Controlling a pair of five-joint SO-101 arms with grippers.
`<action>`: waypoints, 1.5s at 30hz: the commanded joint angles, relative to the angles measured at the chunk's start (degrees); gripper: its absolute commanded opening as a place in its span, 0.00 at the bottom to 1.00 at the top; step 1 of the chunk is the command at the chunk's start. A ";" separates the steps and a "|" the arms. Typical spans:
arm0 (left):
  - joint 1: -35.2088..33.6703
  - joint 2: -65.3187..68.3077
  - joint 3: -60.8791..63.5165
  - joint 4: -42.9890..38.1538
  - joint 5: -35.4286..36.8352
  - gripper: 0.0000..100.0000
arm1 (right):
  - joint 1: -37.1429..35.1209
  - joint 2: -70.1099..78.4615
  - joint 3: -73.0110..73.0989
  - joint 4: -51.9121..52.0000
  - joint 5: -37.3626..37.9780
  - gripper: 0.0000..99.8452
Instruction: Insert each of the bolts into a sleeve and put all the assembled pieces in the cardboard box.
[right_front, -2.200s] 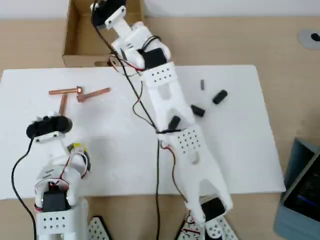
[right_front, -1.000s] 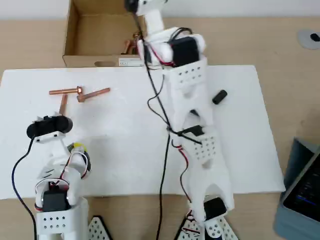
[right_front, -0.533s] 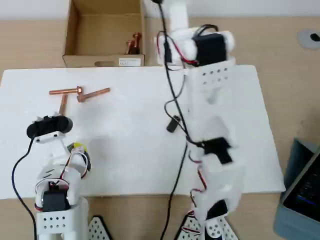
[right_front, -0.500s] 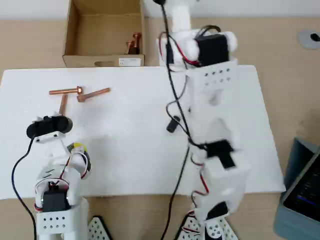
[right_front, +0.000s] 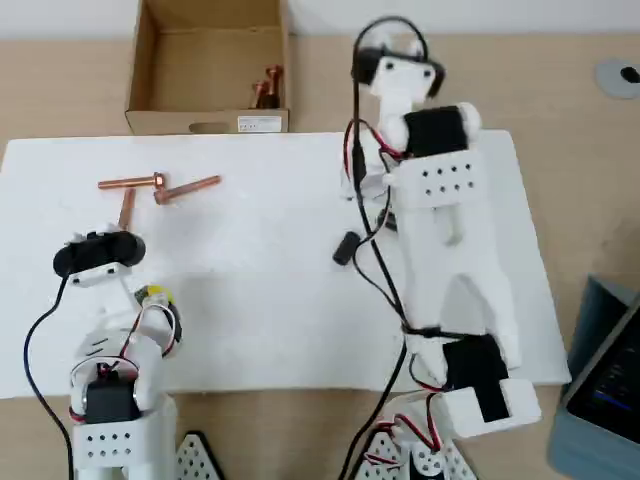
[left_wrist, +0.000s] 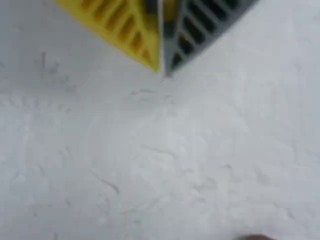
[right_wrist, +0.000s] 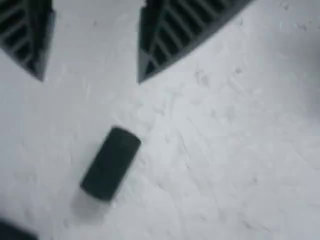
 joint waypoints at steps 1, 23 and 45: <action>-0.44 -0.57 -0.18 -1.14 -0.18 0.00 | 0.48 -0.22 1.63 -0.44 -4.13 0.14; -0.44 -0.57 -0.18 -1.14 -0.09 0.00 | -4.88 15.69 1.89 -6.95 -9.58 0.15; -0.44 -0.57 0.09 -1.41 0.00 0.00 | -5.14 26.68 1.54 -8.18 -9.67 0.15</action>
